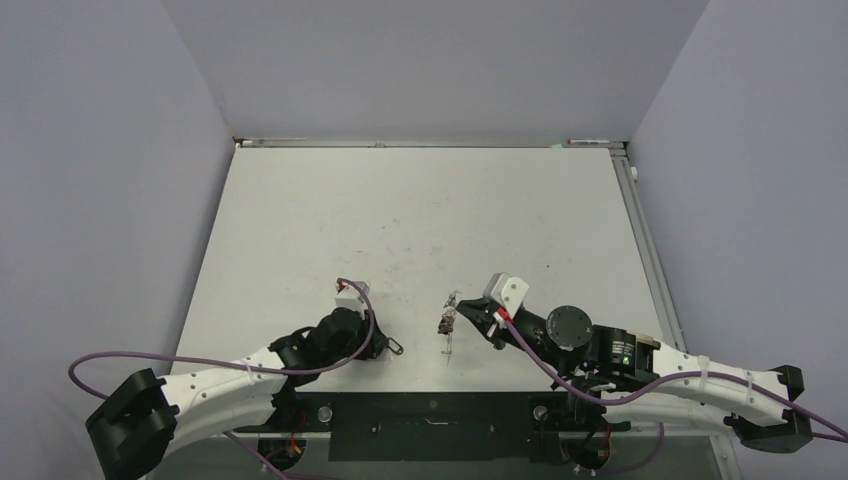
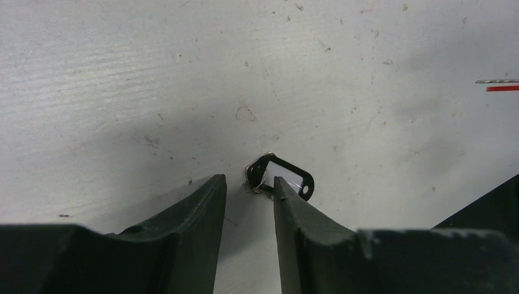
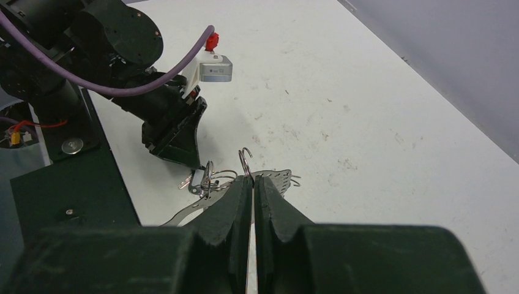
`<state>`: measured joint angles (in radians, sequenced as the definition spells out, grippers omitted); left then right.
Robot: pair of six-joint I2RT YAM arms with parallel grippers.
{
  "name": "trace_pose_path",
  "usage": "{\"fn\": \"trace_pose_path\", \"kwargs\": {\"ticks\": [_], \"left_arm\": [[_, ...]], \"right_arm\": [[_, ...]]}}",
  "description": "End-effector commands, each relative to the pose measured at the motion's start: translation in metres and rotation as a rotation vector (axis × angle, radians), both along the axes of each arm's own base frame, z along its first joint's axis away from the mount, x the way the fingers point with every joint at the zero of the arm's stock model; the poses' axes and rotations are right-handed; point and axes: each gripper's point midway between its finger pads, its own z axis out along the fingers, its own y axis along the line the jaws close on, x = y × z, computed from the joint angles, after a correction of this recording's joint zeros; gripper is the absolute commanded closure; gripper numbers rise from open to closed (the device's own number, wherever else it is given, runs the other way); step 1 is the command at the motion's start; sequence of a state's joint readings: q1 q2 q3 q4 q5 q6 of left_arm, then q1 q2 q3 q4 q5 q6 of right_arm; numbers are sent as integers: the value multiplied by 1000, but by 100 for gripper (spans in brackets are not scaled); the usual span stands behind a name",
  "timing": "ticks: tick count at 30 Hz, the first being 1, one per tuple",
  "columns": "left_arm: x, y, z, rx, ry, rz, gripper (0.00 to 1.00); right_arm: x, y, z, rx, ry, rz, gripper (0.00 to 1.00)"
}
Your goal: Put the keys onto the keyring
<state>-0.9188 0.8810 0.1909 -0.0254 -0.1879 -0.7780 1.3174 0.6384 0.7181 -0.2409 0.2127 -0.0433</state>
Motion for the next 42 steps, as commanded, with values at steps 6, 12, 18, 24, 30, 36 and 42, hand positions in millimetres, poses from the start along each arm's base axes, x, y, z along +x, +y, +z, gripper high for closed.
{"fn": "trace_pose_path", "kwargs": {"ticks": [6, 12, 18, 24, 30, 36, 42], "left_arm": [[10, -10, 8, -3, -34, 7, 77], [11, -12, 9, 2, -41, -1, 87], [10, -14, 17, -18, -60, -15, 100], [8, -15, 41, -19, -88, -43, 100], [7, -14, 79, -29, -143, -80, 100], [2, -13, 116, -69, -216, -118, 100], [-6, -14, 169, -90, -348, -195, 100]], "right_arm": [[-1, 5, 35, 90, -25, 10, 95], [-2, 5, 35, 91, -22, 12, 95], [-2, 5, 34, 87, -22, 15, 95], [-3, 6, 36, 85, -31, 23, 95], [-6, 10, 35, 64, -48, 57, 95], [-12, 16, 37, 42, -71, 113, 95], [-19, 26, 41, 17, -105, 184, 95]]}}
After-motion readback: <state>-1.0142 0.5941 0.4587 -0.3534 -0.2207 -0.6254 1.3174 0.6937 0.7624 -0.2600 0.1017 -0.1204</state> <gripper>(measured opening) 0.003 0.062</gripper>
